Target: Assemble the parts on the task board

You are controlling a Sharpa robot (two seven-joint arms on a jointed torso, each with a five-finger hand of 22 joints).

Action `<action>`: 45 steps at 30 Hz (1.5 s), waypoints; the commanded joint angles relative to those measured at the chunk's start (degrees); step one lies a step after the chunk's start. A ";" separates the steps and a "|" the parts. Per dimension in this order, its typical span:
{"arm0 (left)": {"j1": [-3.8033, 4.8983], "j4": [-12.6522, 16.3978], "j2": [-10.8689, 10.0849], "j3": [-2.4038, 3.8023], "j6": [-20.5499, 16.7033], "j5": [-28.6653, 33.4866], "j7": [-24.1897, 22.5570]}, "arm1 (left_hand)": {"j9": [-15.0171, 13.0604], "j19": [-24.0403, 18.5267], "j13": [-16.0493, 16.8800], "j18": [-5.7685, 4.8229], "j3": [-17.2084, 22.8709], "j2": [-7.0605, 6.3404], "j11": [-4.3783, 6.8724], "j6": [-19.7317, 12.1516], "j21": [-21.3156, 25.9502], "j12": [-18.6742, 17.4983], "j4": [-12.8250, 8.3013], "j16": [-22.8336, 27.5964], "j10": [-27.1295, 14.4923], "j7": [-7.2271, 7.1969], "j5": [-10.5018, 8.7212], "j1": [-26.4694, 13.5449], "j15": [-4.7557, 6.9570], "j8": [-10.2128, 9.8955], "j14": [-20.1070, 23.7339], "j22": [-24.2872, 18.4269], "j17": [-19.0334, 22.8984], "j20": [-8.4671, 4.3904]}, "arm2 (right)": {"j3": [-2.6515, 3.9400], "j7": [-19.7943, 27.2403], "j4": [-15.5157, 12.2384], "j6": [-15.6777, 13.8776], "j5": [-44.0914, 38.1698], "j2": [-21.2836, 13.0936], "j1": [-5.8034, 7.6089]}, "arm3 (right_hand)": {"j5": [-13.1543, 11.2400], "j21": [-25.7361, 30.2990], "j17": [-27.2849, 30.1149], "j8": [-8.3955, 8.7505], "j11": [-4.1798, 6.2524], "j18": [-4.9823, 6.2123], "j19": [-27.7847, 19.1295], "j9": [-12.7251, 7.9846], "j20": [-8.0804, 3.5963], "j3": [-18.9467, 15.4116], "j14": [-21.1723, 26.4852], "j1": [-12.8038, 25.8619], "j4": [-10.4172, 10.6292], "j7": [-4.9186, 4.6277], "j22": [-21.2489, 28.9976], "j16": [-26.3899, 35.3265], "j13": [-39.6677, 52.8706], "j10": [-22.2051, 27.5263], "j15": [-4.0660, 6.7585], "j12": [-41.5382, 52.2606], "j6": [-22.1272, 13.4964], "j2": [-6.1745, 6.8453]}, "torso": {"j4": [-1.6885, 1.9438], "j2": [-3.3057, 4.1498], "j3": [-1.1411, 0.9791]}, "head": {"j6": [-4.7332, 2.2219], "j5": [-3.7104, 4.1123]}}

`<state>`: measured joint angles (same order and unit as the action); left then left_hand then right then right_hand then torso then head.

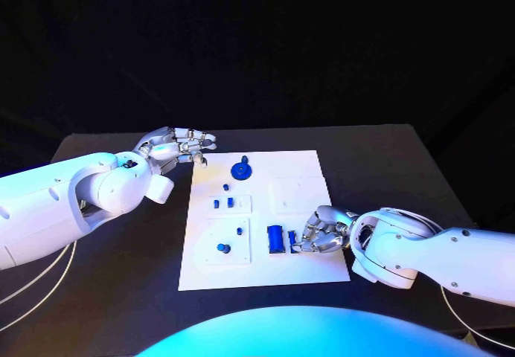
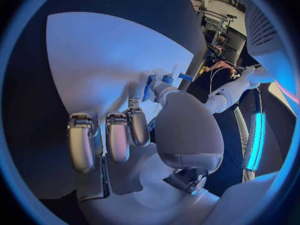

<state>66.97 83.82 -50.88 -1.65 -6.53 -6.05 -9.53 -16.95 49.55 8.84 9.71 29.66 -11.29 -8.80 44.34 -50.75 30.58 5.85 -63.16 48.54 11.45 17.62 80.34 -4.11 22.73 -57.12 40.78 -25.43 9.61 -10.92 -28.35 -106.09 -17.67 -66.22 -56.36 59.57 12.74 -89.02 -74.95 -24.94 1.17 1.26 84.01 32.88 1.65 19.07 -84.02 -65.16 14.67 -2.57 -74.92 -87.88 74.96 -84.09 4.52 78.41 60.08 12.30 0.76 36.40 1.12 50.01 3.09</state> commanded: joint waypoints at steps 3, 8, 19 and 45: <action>0.03 0.05 0.14 0.03 0.94 0.05 -0.27 | -0.01 0.35 -0.08 0.87 0.15 0.54 -0.15 -0.47 0.36 0.37 0.33 0.03 -0.41 1.52 0.17 0.01 -0.34 0.20 0.13 -0.05 0.10 0.18 | -0.06 0.79 -0.13 0.85 -0.74 -0.04 -0.12 | -0.57 -0.01 -9.56 0.33 0.43 -1.06 5.68 -0.07 -0.46 -0.14 -4.93 -0.57 -0.38 -0.01 -14.81 -0.23 9.62 -2.37 0.57 0.08 0.35 0.14 | -0.02 -0.04 -0.01 | -0.01 0.02; 0.03 0.03 0.13 0.03 0.88 0.05 -0.34 | -0.01 0.35 -0.08 0.87 0.15 0.54 -0.15 -0.47 0.36 0.37 0.33 0.03 -0.41 1.52 0.17 0.01 -0.34 0.20 0.13 -0.05 0.10 0.18 | -0.03 1.54 -0.94 -0.67 0.89 -0.58 -0.07 | -0.50 0.33 -9.36 0.52 0.28 -0.99 5.58 -0.17 -0.40 -0.90 -4.89 0.34 0.67 -0.19 -14.72 -0.16 9.40 -2.21 0.46 -0.44 0.30 0.19 | -0.07 -0.07 -0.01 | -0.06 0.10; -0.01 -0.26 0.54 -0.41 0.12 1.30 -3.43 | 0.04 0.38 -0.22 0.82 -0.69 -0.23 -0.19 -0.78 0.95 0.71 1.08 -0.09 -0.61 1.51 0.03 -0.92 -0.47 0.56 0.23 -0.47 0.13 0.32 | 0.21 14.99 0.57 -9.90 15.59 -1.88 3.48 | 3.20 7.59 -5.61 3.32 -1.41 0.47 3.19 -0.89 0.73 -4.77 -4.06 0.02 1.54 -2.14 -12.69 1.39 6.59 0.56 -0.90 -6.77 -4.31 -0.01 | -0.34 -1.14 0.71 | -0.97 0.66; -1.99 -16.53 10.56 -0.75 -12.98 12.76 -21.12 | 6.07 -13.49 -5.24 -2.71 -7.95 -0.01 -2.01 -4.40 42.90 -18.07 7.06 47.31 -3.38 -2.53 -0.15 1.72 -6.65 -4.25 23.82 -28.63 19.26 7.06 | 2.05 53.23 44.05 -2.92 63.31 17.00 7.51 | -1.39 85.44 55.97 12.43 -10.31 9.23 -32.89 -11.00 12.01 7.19 28.50 -10.93 -3.14 -9.48 38.91 69.45 -59.74 26.45 -11.69 -69.14 -12.33 0.01 | 0.18 -5.17 1.01 | -9.72 -0.43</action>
<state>65.04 67.75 -40.62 -2.44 -16.87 3.93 -27.12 -10.97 36.37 3.64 7.51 21.86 -11.28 -10.97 39.55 -8.20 12.83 12.80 -16.65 45.15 8.89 17.61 81.72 -10.74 18.67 -34.03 12.41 -6.45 16.56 -8.88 19.84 -62.51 -25.04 -7.93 -39.60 67.17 11.59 -3.78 -19.30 -12.69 -9.19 9.36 51.42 22.07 13.55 26.25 -55.46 -76.63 11.74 -12.01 -36.78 -19.00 16.04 -57.43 -6.90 9.60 47.59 12.25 0.90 31.50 2.38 40.89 2.85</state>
